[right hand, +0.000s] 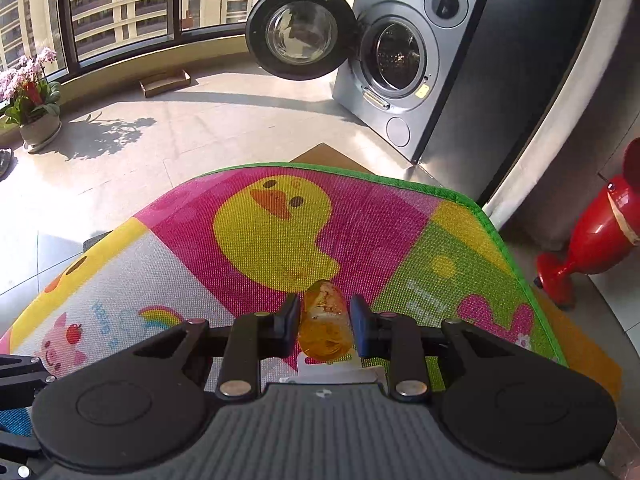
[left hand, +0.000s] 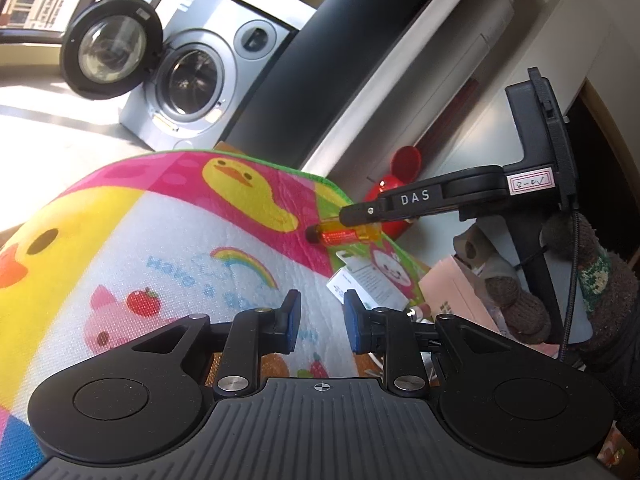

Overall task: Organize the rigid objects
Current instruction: 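Set the orange bottle down on the mat beside the left tool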

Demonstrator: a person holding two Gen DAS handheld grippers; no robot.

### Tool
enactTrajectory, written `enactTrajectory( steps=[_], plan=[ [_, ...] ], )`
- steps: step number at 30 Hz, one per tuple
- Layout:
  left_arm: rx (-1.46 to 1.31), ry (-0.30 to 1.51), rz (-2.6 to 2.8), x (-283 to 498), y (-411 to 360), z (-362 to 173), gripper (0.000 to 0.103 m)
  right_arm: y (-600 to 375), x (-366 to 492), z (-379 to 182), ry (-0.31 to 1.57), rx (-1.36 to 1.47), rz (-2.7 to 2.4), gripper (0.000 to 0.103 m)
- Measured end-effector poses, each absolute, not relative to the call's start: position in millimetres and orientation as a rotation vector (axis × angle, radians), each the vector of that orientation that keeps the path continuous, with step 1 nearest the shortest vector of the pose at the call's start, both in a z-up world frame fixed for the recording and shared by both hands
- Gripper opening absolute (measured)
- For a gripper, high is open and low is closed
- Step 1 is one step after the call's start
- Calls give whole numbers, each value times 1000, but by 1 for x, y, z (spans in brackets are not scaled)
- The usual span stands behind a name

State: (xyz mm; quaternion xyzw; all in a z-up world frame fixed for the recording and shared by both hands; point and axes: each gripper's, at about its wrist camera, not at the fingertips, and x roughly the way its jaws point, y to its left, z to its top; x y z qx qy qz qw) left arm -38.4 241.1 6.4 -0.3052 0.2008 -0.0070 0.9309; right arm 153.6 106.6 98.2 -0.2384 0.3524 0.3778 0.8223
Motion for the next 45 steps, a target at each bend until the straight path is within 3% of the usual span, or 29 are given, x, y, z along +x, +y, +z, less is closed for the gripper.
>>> enactTrajectory(
  steps=[5, 7, 14, 16, 19, 28, 33, 37, 38, 45],
  plan=[
    [-575, 411, -85, -36, 229, 9, 26, 35, 110, 112, 743, -429, 799, 24],
    [-539, 412, -118, -34, 221, 12, 26, 9, 92, 107, 757, -416, 786, 1],
    [-328, 487, -134, -14, 179, 23, 26, -62, 33, 74, 740, -418, 739, 1],
    [-306, 509, -122, -8, 171, 23, 26, -76, 24, 65, 727, -414, 719, 8],
    [-291, 553, -158, -8, 158, 23, 27, -93, 20, 61, 741, -306, 738, 40],
    [-131, 604, -190, -33, 129, 28, 29, -67, 66, 62, 795, -65, 820, 42],
    [-129, 643, -170, -38, 135, 26, 29, -38, 93, 45, 873, -60, 801, 32],
    [-142, 642, -164, -38, 136, 26, 28, -43, 86, 45, 885, -73, 841, 13],
    [-154, 635, -156, -38, 137, 27, 28, -49, 79, 49, 868, -78, 846, 4],
    [-235, 514, -78, -40, 146, 48, 28, -99, 42, 68, 767, -146, 803, 2]
  ],
)
